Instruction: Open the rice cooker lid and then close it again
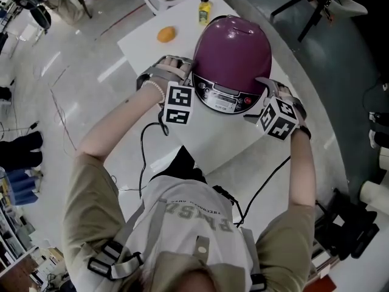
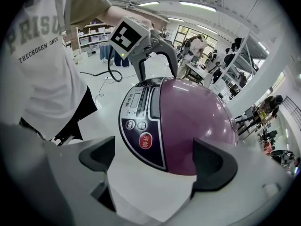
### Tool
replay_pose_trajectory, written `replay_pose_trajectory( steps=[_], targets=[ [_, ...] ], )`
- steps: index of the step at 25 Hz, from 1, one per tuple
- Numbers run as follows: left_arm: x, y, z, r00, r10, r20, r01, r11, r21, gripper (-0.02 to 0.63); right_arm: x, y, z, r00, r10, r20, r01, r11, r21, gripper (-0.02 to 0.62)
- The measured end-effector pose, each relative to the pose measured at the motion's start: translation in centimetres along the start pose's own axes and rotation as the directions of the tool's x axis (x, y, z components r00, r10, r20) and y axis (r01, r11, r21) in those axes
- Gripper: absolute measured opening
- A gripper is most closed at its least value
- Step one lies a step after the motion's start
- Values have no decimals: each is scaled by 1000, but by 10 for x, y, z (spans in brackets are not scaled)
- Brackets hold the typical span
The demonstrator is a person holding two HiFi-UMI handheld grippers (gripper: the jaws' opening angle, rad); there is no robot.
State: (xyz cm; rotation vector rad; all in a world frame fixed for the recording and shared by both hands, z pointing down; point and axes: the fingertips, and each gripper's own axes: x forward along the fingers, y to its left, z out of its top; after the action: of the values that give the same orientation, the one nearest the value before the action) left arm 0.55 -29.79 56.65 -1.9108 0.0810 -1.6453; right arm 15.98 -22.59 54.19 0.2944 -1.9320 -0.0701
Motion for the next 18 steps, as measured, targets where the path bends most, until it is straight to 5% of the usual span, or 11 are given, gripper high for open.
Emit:
replay_pose_trajectory(
  steps=[3,6,9,12,15,18],
  targets=[
    [-6,2,5,998,-18,54,22,998,-64,500,-2,4,3,1000,7,26,-8,1000,27,505],
    [-22,10,7,996,20,90,-10,993,-116,499,-15,2,17,989,-27,147,8,992,125,508],
    [-45,12,11,984,36,173,5,973,-232,494,-50,-13,29,927,-192,323,107,959,262,506],
    [-77,11,24,940,63,335,91,901,-425,489,-93,-20,40,805,-376,458,184,893,410,505],
    [-110,22,30,881,229,415,60,815,-577,433,-129,-15,43,683,-529,504,250,817,519,503],
    [-140,34,25,811,432,394,-5,679,-734,354,-151,1,45,588,-630,507,290,750,595,493]
  ],
)
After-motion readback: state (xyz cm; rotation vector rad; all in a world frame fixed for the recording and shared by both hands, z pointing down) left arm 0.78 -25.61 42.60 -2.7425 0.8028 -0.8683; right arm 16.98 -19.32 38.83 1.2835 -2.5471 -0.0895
